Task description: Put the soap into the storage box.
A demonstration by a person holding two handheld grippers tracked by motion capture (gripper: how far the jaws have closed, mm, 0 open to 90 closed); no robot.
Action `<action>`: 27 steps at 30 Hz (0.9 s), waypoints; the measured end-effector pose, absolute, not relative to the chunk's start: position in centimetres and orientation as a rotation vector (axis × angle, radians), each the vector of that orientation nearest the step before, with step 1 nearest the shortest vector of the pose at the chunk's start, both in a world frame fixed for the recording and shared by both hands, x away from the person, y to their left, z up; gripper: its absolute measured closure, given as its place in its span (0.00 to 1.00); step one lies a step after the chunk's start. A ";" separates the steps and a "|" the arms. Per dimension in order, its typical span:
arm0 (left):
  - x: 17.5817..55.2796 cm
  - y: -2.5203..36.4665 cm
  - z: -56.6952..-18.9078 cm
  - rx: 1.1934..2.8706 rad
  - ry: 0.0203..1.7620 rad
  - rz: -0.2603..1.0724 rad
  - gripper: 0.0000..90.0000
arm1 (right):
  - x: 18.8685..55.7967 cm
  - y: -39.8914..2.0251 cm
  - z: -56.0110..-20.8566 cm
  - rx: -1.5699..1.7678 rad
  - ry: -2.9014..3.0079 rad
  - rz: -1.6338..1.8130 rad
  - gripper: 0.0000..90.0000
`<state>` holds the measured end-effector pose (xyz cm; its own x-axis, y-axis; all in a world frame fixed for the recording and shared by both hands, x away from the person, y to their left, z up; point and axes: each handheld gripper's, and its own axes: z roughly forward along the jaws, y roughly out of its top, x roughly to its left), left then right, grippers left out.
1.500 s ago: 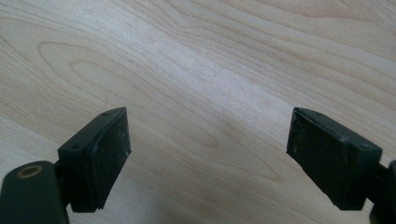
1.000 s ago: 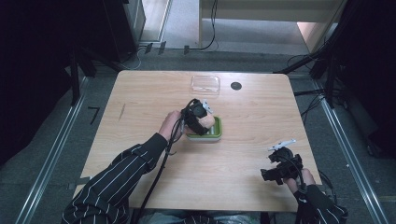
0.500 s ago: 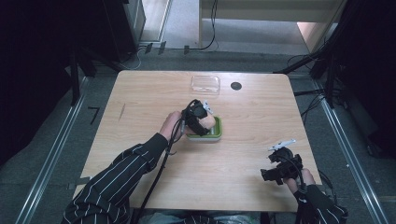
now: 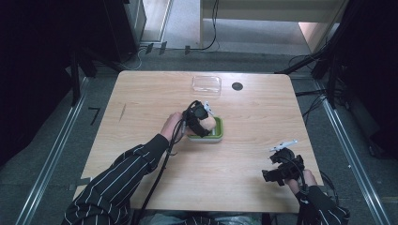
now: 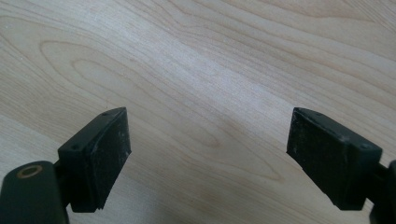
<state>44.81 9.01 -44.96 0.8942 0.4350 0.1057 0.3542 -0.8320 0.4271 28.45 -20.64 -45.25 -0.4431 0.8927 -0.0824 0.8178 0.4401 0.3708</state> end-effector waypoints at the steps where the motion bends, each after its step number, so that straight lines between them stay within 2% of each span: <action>1: 44.8 9.0 -45.0 2.657 0.573 0.280 0.37 | 28.4 -20.6 -45.2 1.480 2.429 0.403 0.16; 18: 44.7 9.0 -44.9 2.656 0.577 0.269 0.33 | 28.5 -20.6 -45.3 1.469 2.433 0.416 0.16; 22: 44.6 9.0 -44.7 2.654 0.584 0.286 0.30 | 28.4 -20.7 -45.2 1.479 2.430 0.411 0.16; 27: 44.6 9.0 -44.3 2.641 0.592 0.306 0.23 | 28.3 -20.8 -45.2 1.484 2.426 0.411 0.16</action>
